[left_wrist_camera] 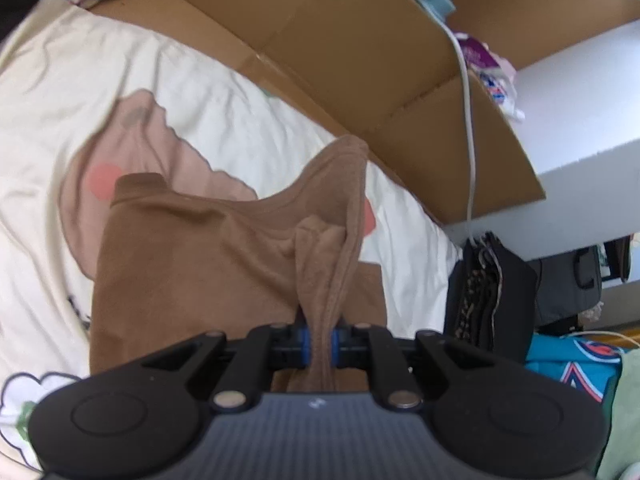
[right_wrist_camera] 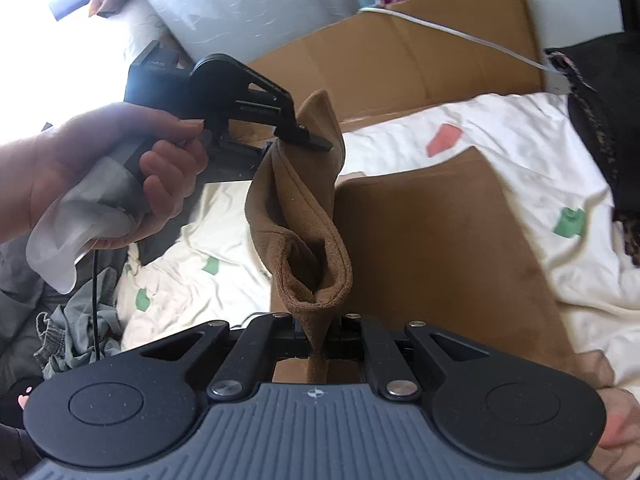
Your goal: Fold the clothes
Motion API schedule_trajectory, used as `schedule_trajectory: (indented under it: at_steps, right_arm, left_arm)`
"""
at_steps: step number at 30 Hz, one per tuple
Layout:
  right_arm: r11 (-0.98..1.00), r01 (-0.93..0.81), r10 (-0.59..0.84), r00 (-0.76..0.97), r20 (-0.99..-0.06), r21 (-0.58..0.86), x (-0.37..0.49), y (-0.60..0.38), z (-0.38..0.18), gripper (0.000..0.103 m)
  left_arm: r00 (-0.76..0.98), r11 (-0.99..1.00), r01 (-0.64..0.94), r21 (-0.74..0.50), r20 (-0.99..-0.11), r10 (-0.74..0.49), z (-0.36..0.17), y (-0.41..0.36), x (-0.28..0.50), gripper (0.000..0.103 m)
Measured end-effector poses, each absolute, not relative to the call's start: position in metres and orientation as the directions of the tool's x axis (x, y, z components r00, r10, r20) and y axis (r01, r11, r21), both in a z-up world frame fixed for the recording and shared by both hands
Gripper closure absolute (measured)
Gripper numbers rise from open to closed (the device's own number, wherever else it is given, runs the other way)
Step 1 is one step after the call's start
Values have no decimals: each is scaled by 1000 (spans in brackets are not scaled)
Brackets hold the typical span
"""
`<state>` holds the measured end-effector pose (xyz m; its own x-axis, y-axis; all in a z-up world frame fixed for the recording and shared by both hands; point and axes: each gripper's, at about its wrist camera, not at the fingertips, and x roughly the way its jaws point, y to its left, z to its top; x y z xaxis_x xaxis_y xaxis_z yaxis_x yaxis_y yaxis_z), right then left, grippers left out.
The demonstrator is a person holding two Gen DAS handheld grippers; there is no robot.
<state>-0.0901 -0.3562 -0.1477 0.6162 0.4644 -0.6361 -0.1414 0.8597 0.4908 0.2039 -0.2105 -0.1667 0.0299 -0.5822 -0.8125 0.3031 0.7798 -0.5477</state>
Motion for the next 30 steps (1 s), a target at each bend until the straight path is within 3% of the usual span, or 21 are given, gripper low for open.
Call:
schedule_trajectory:
  at_steps: [16, 30]
  right_arm:
    - [858, -40, 428, 606, -670, 512, -102, -415, -189, 101]
    - [851, -88, 464, 589, -662, 519, -108, -437, -231, 101]
  left_arm:
    - [-28, 770, 328, -548, -820, -572, -201, -272, 168, 92]
    - [-108, 755, 403, -517, -847, -521, -239, -312, 160, 91]
